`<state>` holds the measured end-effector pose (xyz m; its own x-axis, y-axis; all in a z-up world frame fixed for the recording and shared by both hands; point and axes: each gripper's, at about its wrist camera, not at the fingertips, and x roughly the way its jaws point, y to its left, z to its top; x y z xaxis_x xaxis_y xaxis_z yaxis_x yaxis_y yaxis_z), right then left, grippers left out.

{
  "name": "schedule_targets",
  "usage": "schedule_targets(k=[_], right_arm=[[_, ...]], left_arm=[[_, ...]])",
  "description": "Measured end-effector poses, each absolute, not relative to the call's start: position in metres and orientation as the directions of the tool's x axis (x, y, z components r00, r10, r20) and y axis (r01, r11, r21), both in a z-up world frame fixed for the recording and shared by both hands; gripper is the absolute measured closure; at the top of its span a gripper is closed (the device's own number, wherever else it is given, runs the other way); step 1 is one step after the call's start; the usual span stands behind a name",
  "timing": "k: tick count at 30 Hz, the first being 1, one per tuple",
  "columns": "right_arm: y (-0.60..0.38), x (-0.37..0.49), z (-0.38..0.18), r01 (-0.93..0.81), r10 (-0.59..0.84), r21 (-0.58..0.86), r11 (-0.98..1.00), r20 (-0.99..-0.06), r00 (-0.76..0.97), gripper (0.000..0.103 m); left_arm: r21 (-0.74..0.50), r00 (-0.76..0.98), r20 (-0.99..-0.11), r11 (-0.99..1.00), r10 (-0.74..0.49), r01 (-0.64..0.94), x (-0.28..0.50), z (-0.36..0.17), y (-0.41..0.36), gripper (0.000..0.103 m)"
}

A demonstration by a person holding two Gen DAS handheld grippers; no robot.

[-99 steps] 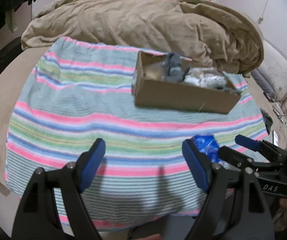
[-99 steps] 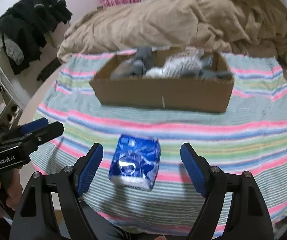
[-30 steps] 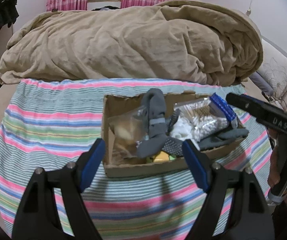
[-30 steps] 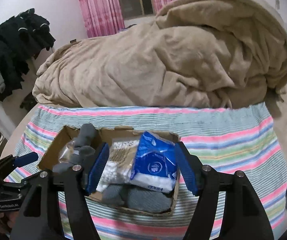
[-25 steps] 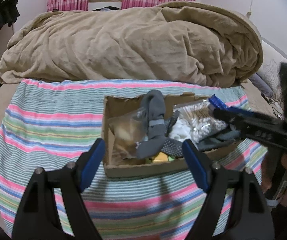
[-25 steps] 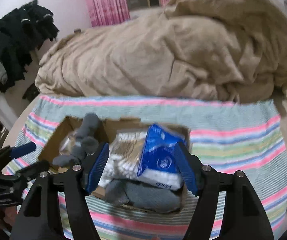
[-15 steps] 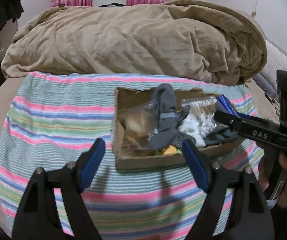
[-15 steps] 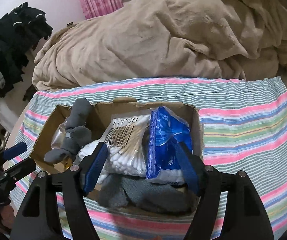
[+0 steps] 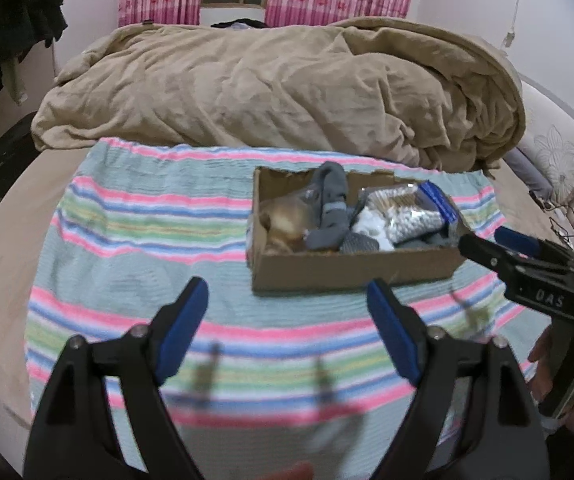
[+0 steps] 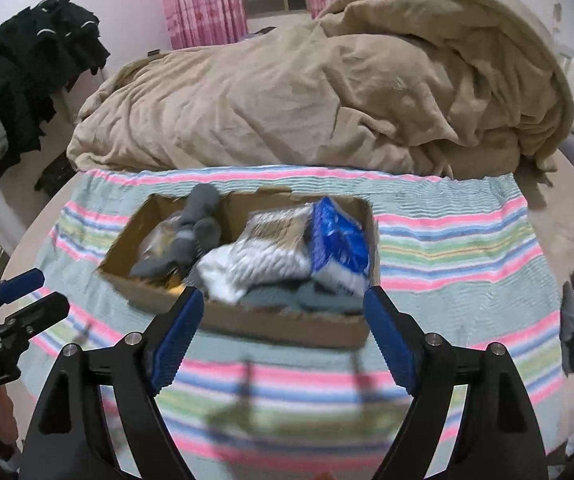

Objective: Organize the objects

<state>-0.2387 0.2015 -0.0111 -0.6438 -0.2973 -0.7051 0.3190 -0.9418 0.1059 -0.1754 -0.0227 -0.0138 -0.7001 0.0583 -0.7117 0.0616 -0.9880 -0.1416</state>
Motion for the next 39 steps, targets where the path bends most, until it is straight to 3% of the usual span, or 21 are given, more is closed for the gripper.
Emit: schedule_targets(k=[18,22,39], right_arm=[[0.192,-0.132,0.014,0.357,-0.336,0.114,-0.927,-0.674,-0.658,0.018],[0.193,-0.118,0.017,0.354,-0.337,0.115,-0.928,-0.666,-0.666,0.018],[0.205,-0.104,0.018,0.337,-0.335,0.132,-0.932,-0.667,-0.666,0.018]], left_arm=[[-0.074,-0.714,-0.700,-0.991,-0.027,0.110,-0.087,0.002,-0.017,0.010],[-0.102,-0.735,-0.679,-0.989,-0.008,0.105,-0.071,0.006,-0.016,0.001],[-0.128,-0.733,-0.680,-0.987,0.016,0.097,-0.058,0.013,-0.008,0.001]])
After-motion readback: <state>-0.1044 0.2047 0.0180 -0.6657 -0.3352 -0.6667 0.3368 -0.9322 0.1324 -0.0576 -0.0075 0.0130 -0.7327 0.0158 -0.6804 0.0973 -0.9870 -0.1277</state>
